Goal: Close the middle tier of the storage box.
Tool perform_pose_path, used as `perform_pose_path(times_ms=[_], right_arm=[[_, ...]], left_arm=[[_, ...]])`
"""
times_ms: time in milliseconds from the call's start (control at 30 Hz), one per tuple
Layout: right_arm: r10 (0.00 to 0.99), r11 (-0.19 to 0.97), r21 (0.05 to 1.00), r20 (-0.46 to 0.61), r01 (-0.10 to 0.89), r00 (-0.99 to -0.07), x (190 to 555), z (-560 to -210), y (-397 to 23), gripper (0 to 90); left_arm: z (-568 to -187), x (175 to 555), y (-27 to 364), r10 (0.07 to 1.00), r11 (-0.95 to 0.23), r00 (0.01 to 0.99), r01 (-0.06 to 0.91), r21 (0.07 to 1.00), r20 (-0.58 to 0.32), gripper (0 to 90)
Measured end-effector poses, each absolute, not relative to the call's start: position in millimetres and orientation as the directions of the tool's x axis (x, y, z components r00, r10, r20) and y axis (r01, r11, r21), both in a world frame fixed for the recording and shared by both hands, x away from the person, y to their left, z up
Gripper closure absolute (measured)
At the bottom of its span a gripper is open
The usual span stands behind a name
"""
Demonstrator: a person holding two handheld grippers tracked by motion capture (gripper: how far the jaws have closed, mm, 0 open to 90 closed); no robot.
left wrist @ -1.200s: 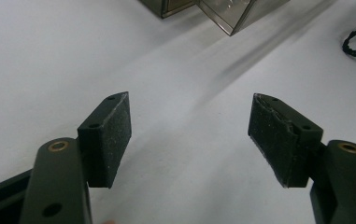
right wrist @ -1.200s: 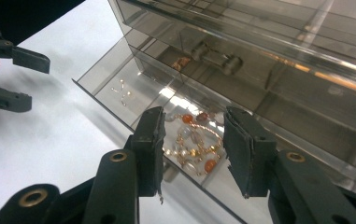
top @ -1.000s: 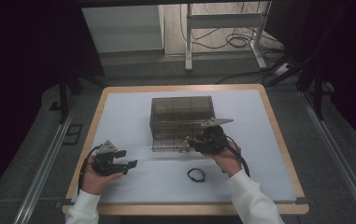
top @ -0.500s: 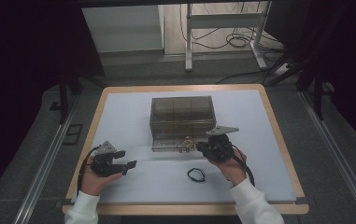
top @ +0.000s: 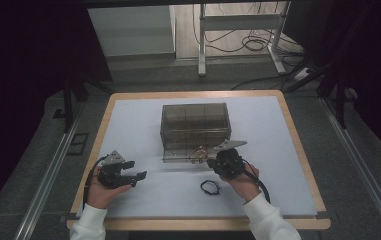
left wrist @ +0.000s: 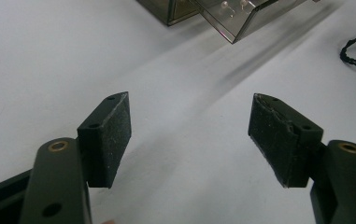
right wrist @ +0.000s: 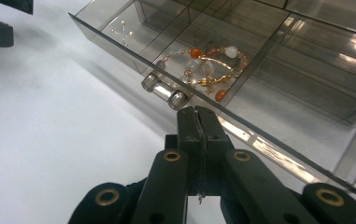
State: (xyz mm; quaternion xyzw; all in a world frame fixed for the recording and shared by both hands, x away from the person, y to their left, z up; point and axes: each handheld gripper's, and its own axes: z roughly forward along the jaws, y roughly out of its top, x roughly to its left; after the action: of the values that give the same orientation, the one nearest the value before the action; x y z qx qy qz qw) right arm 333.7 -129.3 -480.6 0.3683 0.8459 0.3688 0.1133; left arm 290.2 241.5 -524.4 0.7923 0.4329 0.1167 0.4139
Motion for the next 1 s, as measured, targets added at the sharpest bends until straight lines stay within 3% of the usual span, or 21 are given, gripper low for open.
perform_pose_path(times_ms=[1000], right_arm=[[0.709,0.487,0.664,0.079,0.568,-0.701,345,-493,-116,89.9]], left_arm=[[-526,290,242,0.784,-0.280,0.595,0.595,0.754,-0.178,29.8]])
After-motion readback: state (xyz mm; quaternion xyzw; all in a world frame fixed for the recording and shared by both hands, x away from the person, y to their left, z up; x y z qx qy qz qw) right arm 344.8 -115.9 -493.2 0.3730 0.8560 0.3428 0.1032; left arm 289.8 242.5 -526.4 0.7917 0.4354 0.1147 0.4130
